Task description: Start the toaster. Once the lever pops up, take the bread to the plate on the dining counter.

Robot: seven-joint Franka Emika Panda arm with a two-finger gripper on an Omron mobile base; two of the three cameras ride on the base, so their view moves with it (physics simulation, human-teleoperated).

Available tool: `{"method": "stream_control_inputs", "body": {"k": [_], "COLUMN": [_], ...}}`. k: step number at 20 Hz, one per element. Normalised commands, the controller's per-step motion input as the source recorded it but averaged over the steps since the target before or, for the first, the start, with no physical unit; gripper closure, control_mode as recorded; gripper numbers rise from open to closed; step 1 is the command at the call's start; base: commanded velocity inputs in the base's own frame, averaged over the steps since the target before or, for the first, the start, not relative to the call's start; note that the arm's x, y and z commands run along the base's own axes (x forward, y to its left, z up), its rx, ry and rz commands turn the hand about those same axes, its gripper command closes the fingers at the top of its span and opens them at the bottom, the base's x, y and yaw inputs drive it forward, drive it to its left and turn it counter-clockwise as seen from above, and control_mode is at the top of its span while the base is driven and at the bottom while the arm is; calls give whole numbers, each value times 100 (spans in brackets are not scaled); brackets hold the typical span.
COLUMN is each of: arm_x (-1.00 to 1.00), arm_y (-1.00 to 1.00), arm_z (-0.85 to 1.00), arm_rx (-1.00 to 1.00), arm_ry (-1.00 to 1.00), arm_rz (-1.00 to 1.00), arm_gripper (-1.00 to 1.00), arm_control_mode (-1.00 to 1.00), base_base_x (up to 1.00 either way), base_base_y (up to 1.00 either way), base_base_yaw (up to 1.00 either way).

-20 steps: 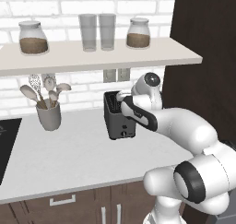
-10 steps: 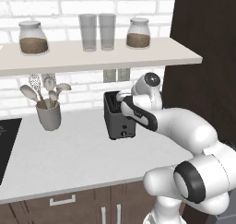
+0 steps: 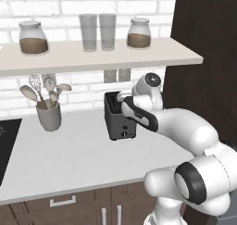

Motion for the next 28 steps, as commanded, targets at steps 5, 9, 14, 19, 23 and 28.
{"method": "stream_control_inputs", "body": {"k": [5, 9, 14, 19, 23, 28], "arm_x": [0, 0, 0, 0, 0, 0], "arm_y": [0, 0, 0, 0, 0, 0], "arm_z": [0, 0, 0, 0, 0, 0], "arm_rx": [0, 0, 0, 0, 0, 0], "arm_ry": [0, 0, 0, 0, 0, 0], "arm_rz": [0, 0, 0, 0, 0, 0], "arm_gripper": [-100, -100, -100, -100, -100, -100], "arm_control_mode": [-100, -100, -100, -100, -100, -100], "base_base_x": [0, 0, 0, 0, 0, 0], "base_base_y": [0, 0, 0, 0, 0, 0], "base_base_yaw": [0, 0, 0, 0, 0, 0]}}
